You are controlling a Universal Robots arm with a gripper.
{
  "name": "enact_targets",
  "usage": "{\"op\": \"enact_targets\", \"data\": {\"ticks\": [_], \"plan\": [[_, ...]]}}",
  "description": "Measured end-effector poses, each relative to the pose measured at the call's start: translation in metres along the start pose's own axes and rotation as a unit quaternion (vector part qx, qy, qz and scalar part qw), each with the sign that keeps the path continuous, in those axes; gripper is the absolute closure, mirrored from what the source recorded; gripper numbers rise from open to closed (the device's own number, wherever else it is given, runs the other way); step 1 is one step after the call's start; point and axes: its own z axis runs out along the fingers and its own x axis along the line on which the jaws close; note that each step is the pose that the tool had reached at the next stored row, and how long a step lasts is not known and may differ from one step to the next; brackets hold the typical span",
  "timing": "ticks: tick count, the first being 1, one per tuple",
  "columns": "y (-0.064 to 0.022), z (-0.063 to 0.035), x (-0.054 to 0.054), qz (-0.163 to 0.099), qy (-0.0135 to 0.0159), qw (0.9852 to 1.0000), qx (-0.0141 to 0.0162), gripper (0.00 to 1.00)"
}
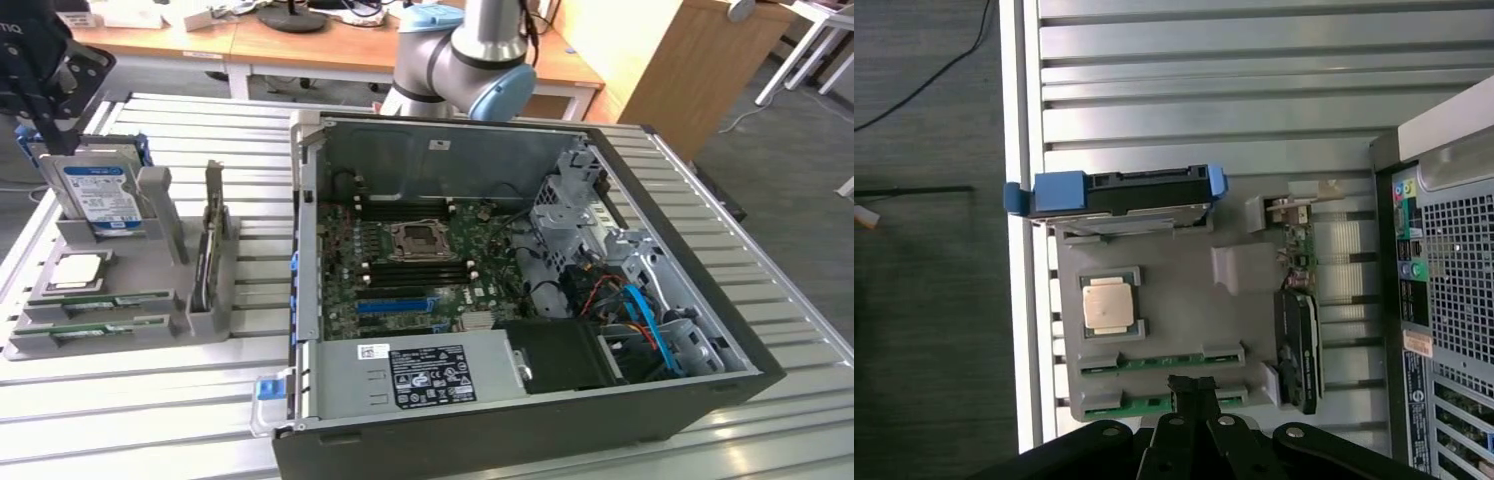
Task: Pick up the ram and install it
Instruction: 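Reach for the ram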
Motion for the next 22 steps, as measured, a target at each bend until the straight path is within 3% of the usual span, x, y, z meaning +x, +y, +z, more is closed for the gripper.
{"op": "enact_targets", "data": {"ticks": [7,17,22], "plan": [[-0.0007,0.0002,0.0076,0.000,0.0007,1.0000,0.0001,0.89],[-0.0008,0.0002,0.0078,0.000,0.0007,1.0000,0.0001,0.89],[-0.0055,-0.0001,0.0074,0.000,0.0007,1.0000,0.0001,0.89]]}}
